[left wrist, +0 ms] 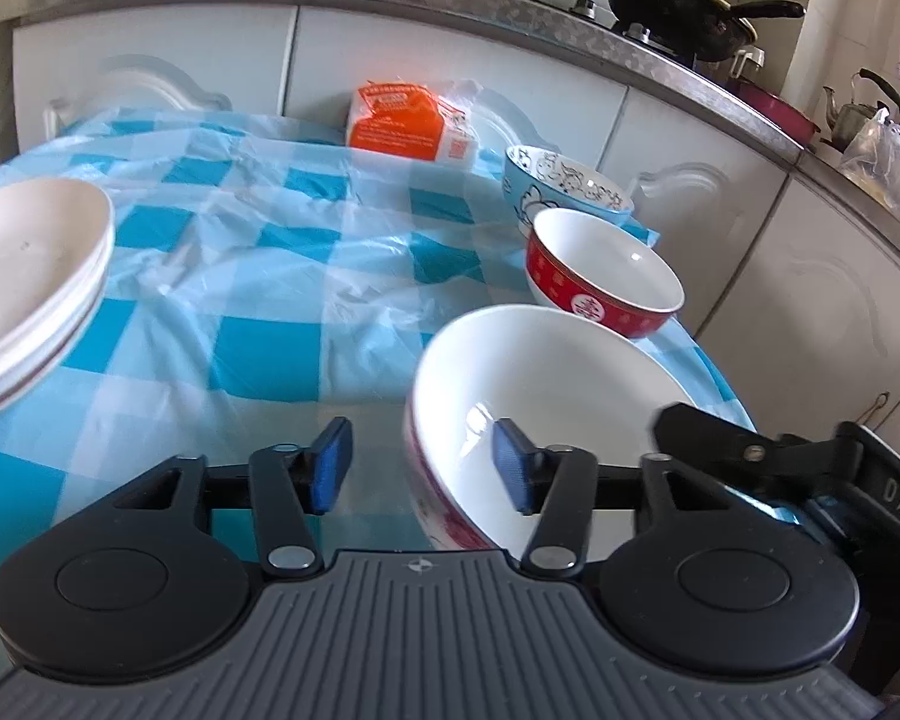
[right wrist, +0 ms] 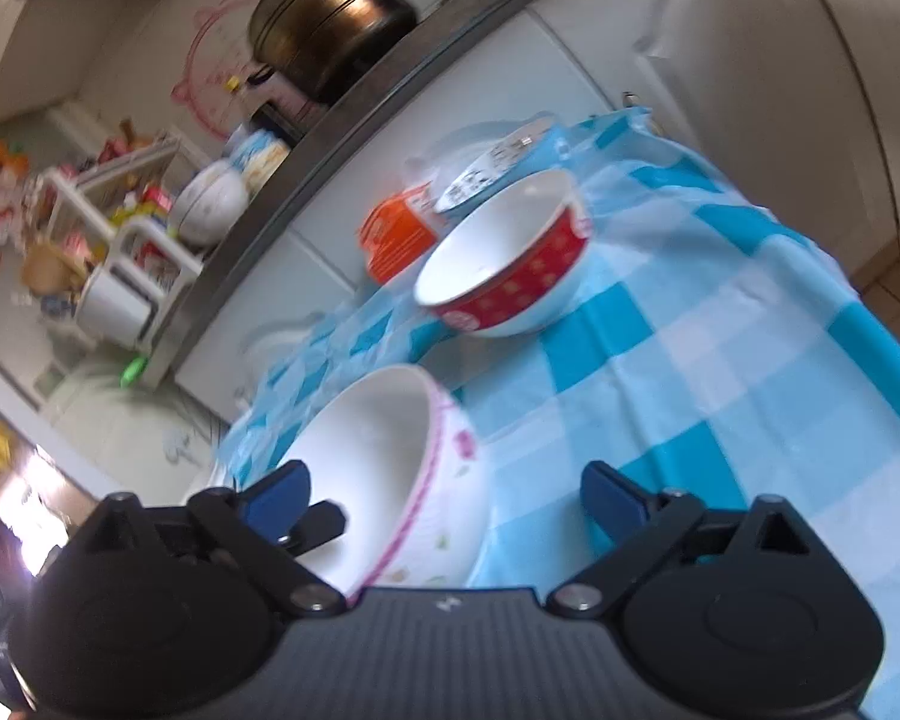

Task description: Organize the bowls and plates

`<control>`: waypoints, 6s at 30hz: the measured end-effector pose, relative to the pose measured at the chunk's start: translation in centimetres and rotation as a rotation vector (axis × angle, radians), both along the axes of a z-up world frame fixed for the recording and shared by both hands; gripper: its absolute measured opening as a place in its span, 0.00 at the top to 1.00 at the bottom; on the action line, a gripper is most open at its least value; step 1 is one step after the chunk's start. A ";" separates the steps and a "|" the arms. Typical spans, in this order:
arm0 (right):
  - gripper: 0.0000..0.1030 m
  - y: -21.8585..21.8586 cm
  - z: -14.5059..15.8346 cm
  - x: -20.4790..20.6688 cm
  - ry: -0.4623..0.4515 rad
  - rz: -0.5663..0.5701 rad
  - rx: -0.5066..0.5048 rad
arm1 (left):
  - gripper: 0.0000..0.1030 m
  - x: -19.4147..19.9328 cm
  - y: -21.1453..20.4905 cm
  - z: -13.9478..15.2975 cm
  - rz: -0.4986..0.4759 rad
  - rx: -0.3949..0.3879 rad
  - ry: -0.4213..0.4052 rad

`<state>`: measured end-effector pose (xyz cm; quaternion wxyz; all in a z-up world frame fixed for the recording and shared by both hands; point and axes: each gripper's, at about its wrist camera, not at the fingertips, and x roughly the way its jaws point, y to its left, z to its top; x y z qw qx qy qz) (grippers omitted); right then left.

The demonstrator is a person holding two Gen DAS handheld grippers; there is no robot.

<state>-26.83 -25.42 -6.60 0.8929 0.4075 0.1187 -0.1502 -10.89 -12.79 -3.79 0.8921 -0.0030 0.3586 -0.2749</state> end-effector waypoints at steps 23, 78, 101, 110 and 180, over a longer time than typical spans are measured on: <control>0.01 -1.6 -0.5 -2.7 -0.067 -0.097 -0.019 | 0.00 2.2 0.5 1.2 0.078 0.077 -0.101; 0.25 -20.0 4.4 12.5 0.069 -0.010 0.071 | 0.54 20.3 -16.2 0.6 -0.136 -0.145 0.166; 0.34 -20.7 3.7 14.5 0.084 0.037 0.118 | 0.78 21.3 -17.9 -0.4 -0.154 -0.188 0.194; 0.34 -19.4 6.6 14.3 0.056 0.050 0.042 | 0.78 20.7 -16.2 2.0 -0.142 -0.224 0.178; 0.31 2.7 5.5 1.2 0.096 0.129 -0.103 | 0.76 1.2 1.3 2.7 -0.096 -0.202 0.116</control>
